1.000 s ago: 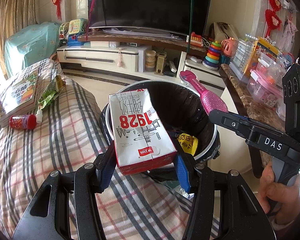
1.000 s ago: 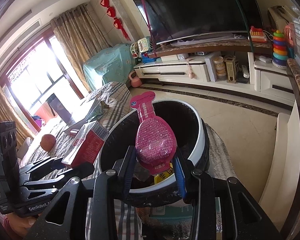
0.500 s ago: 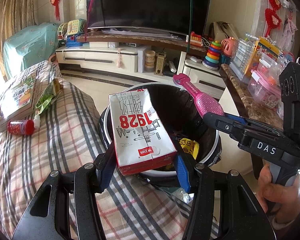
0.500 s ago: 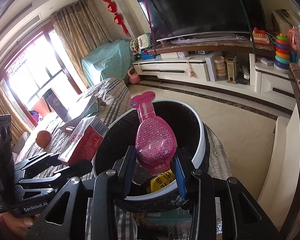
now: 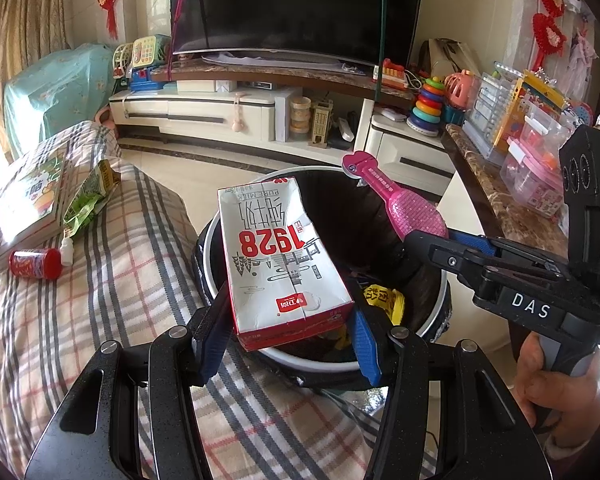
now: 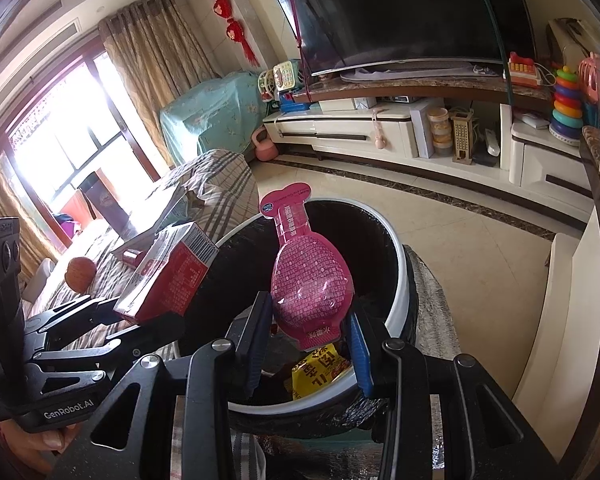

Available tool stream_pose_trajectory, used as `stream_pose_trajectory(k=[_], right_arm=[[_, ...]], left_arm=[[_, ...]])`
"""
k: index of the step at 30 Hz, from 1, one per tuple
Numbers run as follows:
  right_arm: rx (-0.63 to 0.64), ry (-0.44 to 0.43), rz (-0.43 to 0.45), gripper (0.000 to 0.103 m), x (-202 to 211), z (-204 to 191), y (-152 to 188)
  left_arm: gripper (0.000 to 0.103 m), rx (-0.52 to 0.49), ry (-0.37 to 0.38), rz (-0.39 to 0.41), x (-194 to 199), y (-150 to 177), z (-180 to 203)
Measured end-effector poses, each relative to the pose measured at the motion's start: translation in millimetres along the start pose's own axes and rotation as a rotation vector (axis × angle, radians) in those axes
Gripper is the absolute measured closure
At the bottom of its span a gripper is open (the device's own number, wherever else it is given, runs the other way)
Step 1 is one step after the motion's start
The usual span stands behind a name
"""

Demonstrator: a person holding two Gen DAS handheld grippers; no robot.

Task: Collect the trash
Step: 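Open both tools to drop the carton and bottle into the bin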

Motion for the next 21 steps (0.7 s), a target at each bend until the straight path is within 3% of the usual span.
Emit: stream_pose_trajectory(k=[21], right_arm=[[0.014,0.017,-0.023,0.065,-7,5,-10]], left_arm=[[0.050,-0.012,-0.006,-0.027,-17,-7,1]])
Point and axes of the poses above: each gripper's, at about its wrist camera, not at the fingertips, and x roughly against the way its jaws point, z to its right, y to its underside, the point moved 6 cm from there along -x, roughly the way its jaws point, and after that the axes turned 7 degrees about -y, right-handed, at the moved point
